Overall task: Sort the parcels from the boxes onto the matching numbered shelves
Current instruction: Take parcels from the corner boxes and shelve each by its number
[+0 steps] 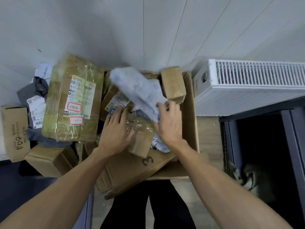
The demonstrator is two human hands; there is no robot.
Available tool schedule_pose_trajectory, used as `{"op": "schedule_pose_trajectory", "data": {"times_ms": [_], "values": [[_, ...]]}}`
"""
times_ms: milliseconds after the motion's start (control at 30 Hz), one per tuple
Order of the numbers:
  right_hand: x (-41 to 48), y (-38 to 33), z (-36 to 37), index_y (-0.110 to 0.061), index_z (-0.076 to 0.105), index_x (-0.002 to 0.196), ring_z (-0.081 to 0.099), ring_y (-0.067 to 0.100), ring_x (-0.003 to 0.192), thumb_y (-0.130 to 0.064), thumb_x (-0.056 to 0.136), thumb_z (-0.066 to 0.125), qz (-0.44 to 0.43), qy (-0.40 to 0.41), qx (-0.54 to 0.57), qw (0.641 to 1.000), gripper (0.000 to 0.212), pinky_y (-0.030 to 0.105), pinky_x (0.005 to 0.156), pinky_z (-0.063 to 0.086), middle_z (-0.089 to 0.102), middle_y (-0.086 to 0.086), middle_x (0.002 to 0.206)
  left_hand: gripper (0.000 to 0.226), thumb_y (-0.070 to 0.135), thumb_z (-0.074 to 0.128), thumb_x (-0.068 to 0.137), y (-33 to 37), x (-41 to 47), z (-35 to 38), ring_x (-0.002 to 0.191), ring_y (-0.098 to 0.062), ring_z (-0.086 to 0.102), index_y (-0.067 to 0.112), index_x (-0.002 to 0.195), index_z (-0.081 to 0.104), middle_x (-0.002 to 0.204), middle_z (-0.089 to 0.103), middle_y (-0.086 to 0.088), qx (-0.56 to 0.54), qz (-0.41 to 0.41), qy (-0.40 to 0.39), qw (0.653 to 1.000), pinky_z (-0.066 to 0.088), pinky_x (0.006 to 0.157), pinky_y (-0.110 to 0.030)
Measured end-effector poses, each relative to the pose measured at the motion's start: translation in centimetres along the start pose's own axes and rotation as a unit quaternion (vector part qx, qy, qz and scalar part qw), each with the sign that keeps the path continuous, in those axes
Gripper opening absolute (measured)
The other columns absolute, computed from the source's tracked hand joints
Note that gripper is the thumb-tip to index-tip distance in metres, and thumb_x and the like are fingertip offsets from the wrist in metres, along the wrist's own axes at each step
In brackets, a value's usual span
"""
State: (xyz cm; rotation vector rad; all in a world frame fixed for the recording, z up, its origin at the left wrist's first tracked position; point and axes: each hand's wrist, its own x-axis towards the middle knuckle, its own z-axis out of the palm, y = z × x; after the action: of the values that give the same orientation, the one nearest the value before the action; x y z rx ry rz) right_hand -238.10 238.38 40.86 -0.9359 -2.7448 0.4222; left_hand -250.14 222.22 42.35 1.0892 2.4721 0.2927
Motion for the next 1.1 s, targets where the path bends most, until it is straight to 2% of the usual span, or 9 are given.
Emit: {"op": "schedule_pose_trajectory", "data": {"times_ms": [167,333,433,567,733,833,933,1000,1100], "values": [[-2.9,0.7,2.2,-0.016,0.045,0.144,0.04,0.034,0.127,-0.031,0.088,0.069,0.001,-0.188,0.062,0.98,0.063,0.051,0.098,0.044,0.042,0.015,0.141,0.054,0.04,0.047,0.096,-0.5,-1.5,1.6,0.133,-0.04,0.046,0.002,0.134,0.05,0.138,0.054,-0.022,0.026,-0.034,-0.009,0.999,0.036,0.11,-0.06],[-2.6,1.3,2.7,-0.021,0.04,0.152,0.041,0.027,0.134,-0.043,0.1,0.053,0.071,-0.19,0.164,0.965,0.057,0.045,0.107,0.042,0.039,0.009,0.146,0.054,0.025,0.06,0.094,-1.0,-1.0,1.1,0.115,-0.039,0.058,0.008,0.142,0.04,0.123,0.061,-0.021,-0.028,-0.019,0.033,0.999,0.048,0.095,-0.053],[-2.5,1.3,2.6,-0.021,0.043,0.149,0.046,0.023,0.13,-0.04,0.101,0.053,0.08,-0.184,0.207,0.958,0.052,0.043,0.105,0.044,0.039,0.005,0.144,0.073,0.03,0.058,0.097,-0.1,0.3,0.5,0.104,-0.037,0.061,0.02,0.157,0.017,0.119,0.063,-0.02,-0.053,0.021,0.041,0.998,0.052,0.082,-0.048],[-2.7,-0.3,1.9,-0.015,0.05,0.141,0.051,0.019,0.122,-0.027,0.102,0.052,0.059,-0.147,0.257,0.953,0.041,0.04,0.099,0.05,0.043,0.002,0.139,0.068,0.05,0.043,0.098,1.2,2.2,0.9,0.092,-0.031,0.062,0.032,0.158,0.017,0.107,0.066,-0.014,-0.068,0.072,0.039,0.994,0.05,0.07,-0.041],[-3.9,-2.0,2.1,-0.012,0.053,0.122,0.059,0.02,0.108,-0.02,0.099,0.055,0.107,-0.117,0.306,0.939,0.025,0.043,0.091,0.053,0.049,0.002,0.127,0.068,0.064,0.033,0.09,2.3,2.6,2.4,0.119,-0.03,0.054,0.035,0.151,0.035,0.124,0.059,-0.01,-0.054,-0.016,-0.028,0.998,0.048,0.093,-0.05],[-4.1,-1.3,3.3,-0.012,0.046,0.133,0.049,0.023,0.119,-0.041,0.092,0.066,0.235,-0.156,0.232,0.931,0.054,0.046,0.1,0.047,0.044,0.006,0.133,0.066,0.059,0.042,0.092,1.8,2.6,2.5,0.12,-0.03,0.054,0.033,0.152,0.031,0.129,0.055,-0.009,-0.047,-0.024,-0.032,0.998,0.047,0.096,-0.053],[-4.0,0.1,3.7,-0.02,0.037,0.149,0.041,0.021,0.134,-0.061,0.084,0.068,0.308,-0.266,0.276,0.871,0.083,0.043,0.111,0.041,0.042,0.003,0.145,0.065,0.051,0.053,0.095,0.9,3.3,2.1,0.12,-0.032,0.052,0.033,0.152,0.029,0.134,0.05,-0.008,-0.049,-0.047,-0.037,0.997,0.044,0.099,-0.054],[-4.0,0.7,3.8,-0.025,0.043,0.145,0.052,0.019,0.126,-0.057,0.082,0.074,0.343,-0.323,0.391,0.791,0.077,0.041,0.107,0.046,0.053,0.0,0.139,0.065,0.045,0.055,0.095,0.2,3.7,1.7,0.122,-0.034,0.051,0.03,0.152,0.029,0.138,0.046,-0.01,-0.043,-0.055,-0.04,0.997,0.045,0.099,-0.055],[-3.9,1.1,3.9,-0.029,0.044,0.13,0.059,0.016,0.112,-0.053,0.074,0.083,0.369,-0.335,0.455,0.738,0.072,0.038,0.098,0.052,0.058,0.0,0.128,0.063,0.041,0.054,0.097,-0.8,4.2,1.3,0.127,-0.036,0.047,0.028,0.154,0.029,0.147,0.039,-0.013,-0.06,-0.066,-0.047,0.995,0.046,0.098,-0.055]]}}
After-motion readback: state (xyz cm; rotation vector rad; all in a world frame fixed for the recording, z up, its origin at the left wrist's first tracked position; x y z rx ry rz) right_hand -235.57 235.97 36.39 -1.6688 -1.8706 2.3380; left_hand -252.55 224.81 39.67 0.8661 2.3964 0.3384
